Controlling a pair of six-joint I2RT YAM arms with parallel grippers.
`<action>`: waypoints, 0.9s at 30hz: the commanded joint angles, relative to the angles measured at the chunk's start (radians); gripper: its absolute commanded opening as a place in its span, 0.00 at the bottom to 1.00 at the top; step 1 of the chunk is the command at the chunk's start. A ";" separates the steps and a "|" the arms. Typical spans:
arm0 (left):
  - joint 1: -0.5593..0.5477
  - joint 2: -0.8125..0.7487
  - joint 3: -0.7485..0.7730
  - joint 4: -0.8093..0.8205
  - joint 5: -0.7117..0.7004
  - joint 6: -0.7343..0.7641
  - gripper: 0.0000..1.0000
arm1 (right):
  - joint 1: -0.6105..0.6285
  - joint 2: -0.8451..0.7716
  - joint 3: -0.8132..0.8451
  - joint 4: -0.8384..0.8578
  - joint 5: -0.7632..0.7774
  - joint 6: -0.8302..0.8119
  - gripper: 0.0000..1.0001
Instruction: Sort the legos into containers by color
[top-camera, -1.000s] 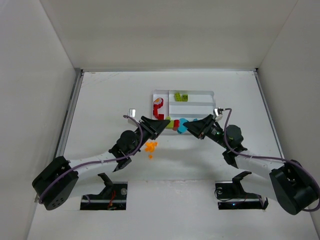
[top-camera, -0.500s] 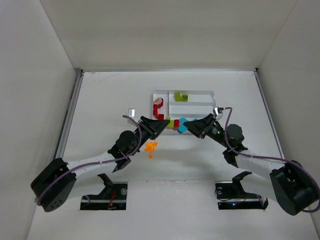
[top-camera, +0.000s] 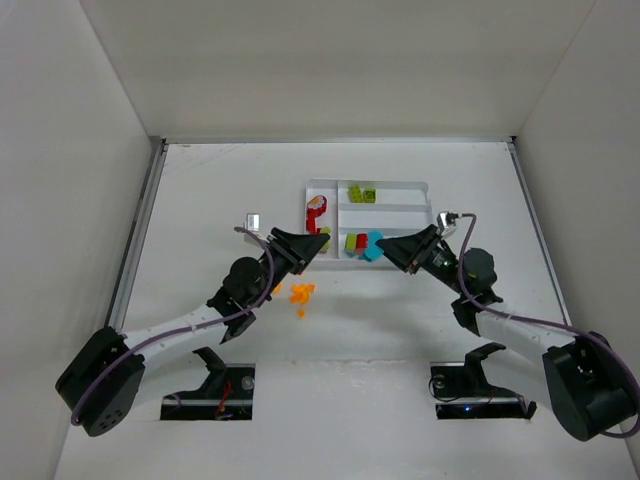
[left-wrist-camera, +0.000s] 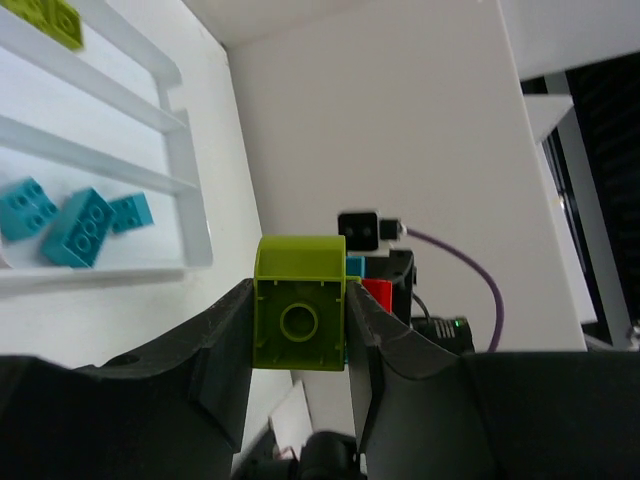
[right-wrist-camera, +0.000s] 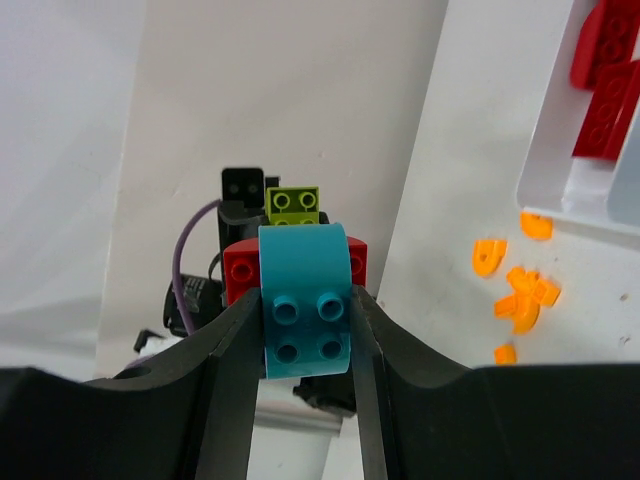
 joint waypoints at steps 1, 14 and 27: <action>0.032 -0.035 -0.011 0.011 -0.042 0.034 0.11 | -0.028 -0.029 -0.009 0.045 0.019 -0.009 0.31; 0.004 0.128 0.137 -0.107 -0.046 0.175 0.12 | -0.117 -0.107 0.005 -0.129 0.042 -0.125 0.31; 0.082 0.626 0.694 -0.406 -0.065 0.436 0.16 | -0.175 -0.245 0.029 -0.430 0.197 -0.340 0.31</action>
